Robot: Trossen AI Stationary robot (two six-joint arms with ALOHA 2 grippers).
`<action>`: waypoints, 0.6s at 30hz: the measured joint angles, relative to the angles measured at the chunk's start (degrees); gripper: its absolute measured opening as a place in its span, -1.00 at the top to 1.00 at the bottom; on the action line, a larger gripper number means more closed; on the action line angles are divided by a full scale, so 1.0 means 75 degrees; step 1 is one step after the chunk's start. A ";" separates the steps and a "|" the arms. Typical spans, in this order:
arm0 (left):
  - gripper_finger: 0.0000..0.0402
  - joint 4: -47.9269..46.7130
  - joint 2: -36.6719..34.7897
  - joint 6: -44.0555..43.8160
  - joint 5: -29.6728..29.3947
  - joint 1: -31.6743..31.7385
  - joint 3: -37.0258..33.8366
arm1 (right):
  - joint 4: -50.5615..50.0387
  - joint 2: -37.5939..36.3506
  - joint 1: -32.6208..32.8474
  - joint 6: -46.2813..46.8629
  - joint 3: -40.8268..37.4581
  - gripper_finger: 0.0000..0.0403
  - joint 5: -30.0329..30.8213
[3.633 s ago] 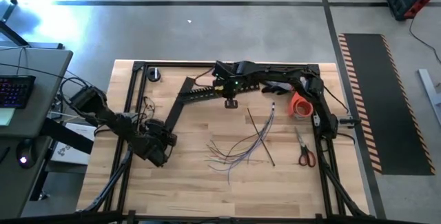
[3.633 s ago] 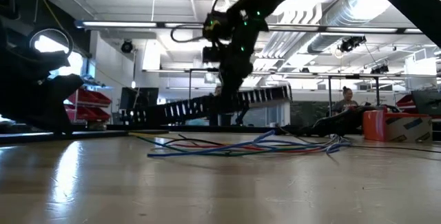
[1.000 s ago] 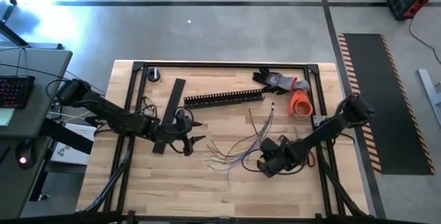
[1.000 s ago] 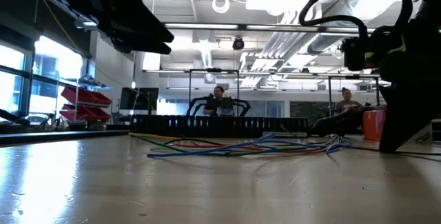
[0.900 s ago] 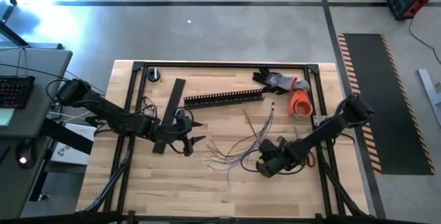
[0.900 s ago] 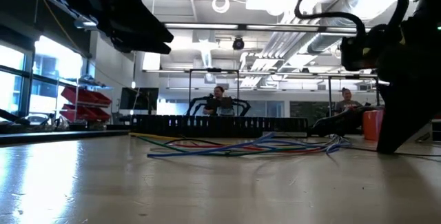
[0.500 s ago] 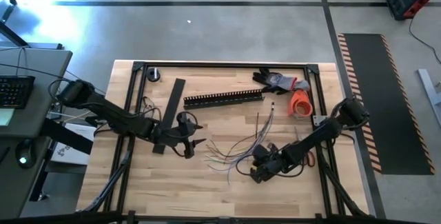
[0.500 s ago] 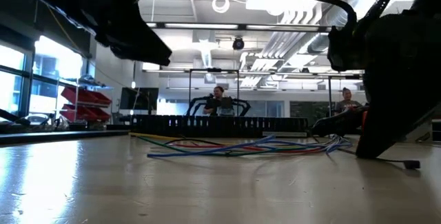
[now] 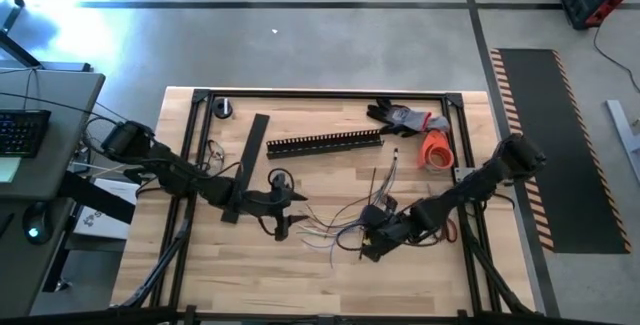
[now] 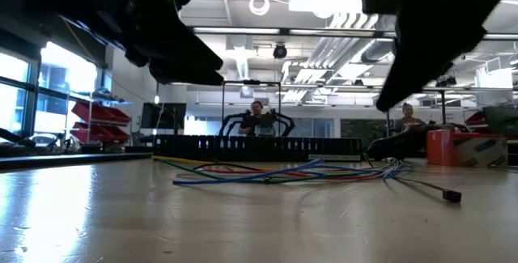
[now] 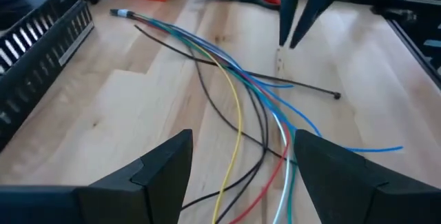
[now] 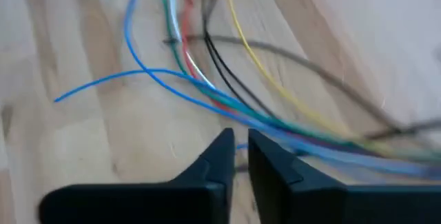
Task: Ziptie cables
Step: Wrap the cables together using a zip tie
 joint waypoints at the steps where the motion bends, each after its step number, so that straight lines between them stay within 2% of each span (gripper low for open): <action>1: -0.18 0.0010 0.0015 0.0042 0.0006 0.0000 0.0000 | 0.0036 -0.0007 -0.0085 -0.0387 0.0050 0.73 -0.0142; 6: -0.18 -0.0020 0.0015 0.0059 -0.0007 0.0000 0.0000 | 0.0457 0.0416 -0.0697 -0.2281 0.0064 0.26 -0.1149; 12: -0.18 -0.0085 0.0012 0.0058 -0.0010 0.0006 0.0001 | 0.1962 0.1136 -0.1383 -0.4101 0.0067 -0.32 -0.2339; 15: -0.18 -0.0125 0.0008 0.0044 -0.0017 0.0007 0.0002 | 0.2418 0.1453 -0.1460 -0.4750 0.0070 -0.48 -0.2527; 18: -0.18 -0.0183 0.0006 0.0017 -0.0016 0.0006 0.0002 | 0.2494 0.1651 -0.1442 -0.5239 0.0067 -0.54 -0.2508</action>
